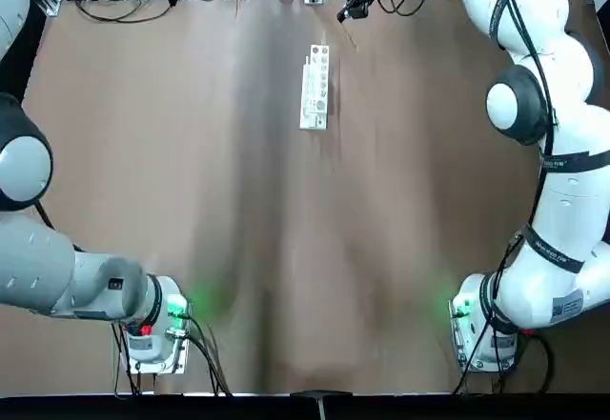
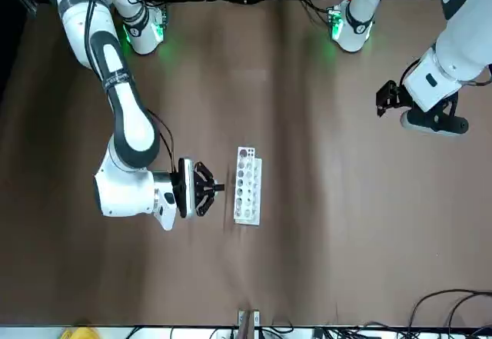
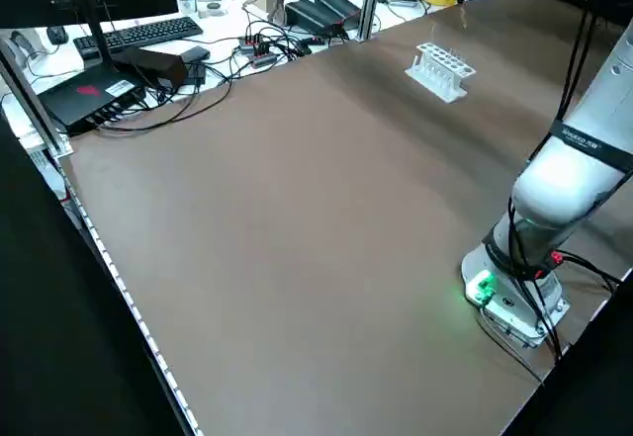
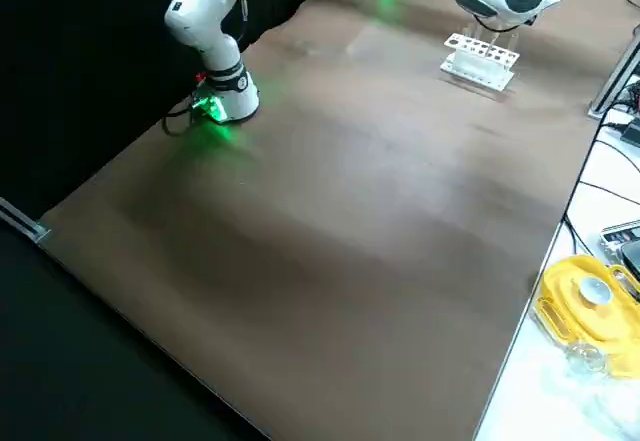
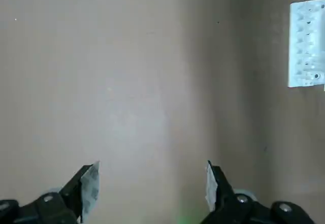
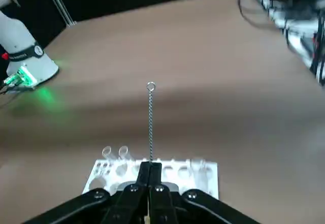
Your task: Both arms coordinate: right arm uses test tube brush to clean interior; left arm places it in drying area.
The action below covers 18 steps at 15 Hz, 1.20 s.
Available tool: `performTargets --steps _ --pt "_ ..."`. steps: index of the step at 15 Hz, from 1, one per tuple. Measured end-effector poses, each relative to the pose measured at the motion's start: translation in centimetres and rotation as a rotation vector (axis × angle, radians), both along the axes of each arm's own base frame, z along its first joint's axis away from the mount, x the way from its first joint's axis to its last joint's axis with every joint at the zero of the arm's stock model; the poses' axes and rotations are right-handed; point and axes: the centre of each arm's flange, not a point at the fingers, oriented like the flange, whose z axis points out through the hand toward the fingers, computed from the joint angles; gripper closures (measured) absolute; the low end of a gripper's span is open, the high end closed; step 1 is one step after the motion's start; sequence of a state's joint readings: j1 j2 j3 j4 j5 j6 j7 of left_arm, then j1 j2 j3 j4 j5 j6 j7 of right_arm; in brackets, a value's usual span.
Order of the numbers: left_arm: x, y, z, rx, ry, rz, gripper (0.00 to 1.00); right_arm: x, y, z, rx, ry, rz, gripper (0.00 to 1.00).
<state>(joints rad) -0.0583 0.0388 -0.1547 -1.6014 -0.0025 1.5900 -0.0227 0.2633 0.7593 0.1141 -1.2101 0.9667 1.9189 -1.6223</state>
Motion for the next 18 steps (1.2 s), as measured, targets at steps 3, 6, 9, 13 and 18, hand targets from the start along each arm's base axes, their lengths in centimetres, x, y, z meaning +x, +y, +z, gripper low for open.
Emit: performTargets --steps 3,6,9,13,18 --pt "0.0 0.0 0.0 0.000 -0.001 0.001 0.00 0.3 0.5 1.4 0.118 -0.102 0.038 0.98" --pt "0.0 0.1 0.1 0.000 -0.002 0.003 0.00 0.6 0.9 2.6 0.251 -0.175 0.040 0.98" --pt "0.0 0.2 0.1 0.000 -0.003 0.004 0.00 0.8 1.1 2.9 0.358 -0.248 0.040 0.98" --pt "0.1 0.4 0.2 0.001 -0.003 0.007 0.00 0.9 1.3 2.6 0.451 -0.304 0.038 0.98" --pt "0.1 0.4 0.2 0.001 -0.003 0.008 0.00 0.2 2.2 0.4 0.500 -0.262 0.057 0.98"
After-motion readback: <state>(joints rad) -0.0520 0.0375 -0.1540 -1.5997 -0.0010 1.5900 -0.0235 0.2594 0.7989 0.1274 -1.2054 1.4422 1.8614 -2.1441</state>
